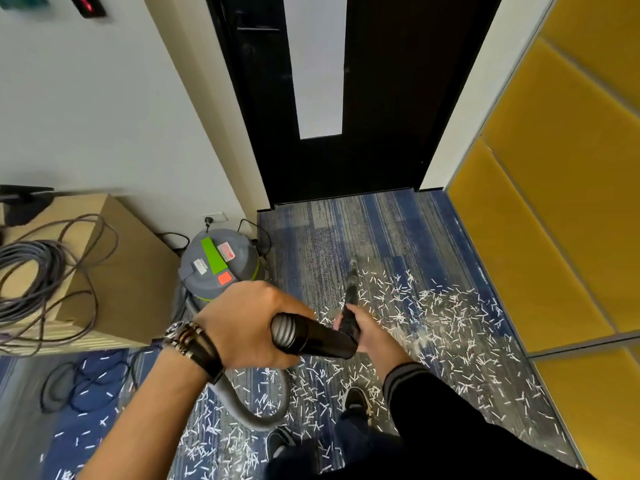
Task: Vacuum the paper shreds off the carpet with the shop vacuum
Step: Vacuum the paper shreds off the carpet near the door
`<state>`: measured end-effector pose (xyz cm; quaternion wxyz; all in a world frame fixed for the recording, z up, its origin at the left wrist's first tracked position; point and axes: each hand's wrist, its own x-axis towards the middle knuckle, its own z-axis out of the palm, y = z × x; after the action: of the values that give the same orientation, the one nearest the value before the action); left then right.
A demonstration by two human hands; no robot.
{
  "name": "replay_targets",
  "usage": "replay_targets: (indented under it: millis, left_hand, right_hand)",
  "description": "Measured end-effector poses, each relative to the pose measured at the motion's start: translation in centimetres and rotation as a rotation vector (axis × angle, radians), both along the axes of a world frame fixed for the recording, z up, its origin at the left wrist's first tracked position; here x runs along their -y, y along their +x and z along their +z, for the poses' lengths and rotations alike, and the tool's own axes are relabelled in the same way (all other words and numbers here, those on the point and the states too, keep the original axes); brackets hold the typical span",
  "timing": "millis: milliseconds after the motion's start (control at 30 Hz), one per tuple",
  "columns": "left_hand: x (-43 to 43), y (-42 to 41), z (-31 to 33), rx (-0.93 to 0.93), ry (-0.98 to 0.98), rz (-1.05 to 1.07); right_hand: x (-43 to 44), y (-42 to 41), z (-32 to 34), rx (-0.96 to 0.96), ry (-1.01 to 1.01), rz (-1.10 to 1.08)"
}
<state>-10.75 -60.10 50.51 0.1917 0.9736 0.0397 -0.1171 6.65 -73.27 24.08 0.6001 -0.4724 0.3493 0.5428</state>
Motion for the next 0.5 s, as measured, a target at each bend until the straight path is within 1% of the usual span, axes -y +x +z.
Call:
replay_targets:
  millis: [133,300,433,500]
  left_hand:
    - [-0.1,-0.4,0.6,0.026,0.017,-0.008]
    - [-1.4,-1.3,2.0,0.079,0.051,0.005]
    - [-1.8,-1.2,2.8,0.078,0.036,-0.011]
    - [-1.3,-1.0,2.7,0.084,0.013,-0.028]
  right_hand:
    - [0.3,-0.5,0.2,0.053,-0.026,0.041]
    - [0.4,-0.7,3.4,0.027,0.031,-0.048]
    - [1.9,-1.0,4.1,0.03,0.061,-0.024]
    - [3.1,-0.8,3.7,-0.005,0.083,-0.08]
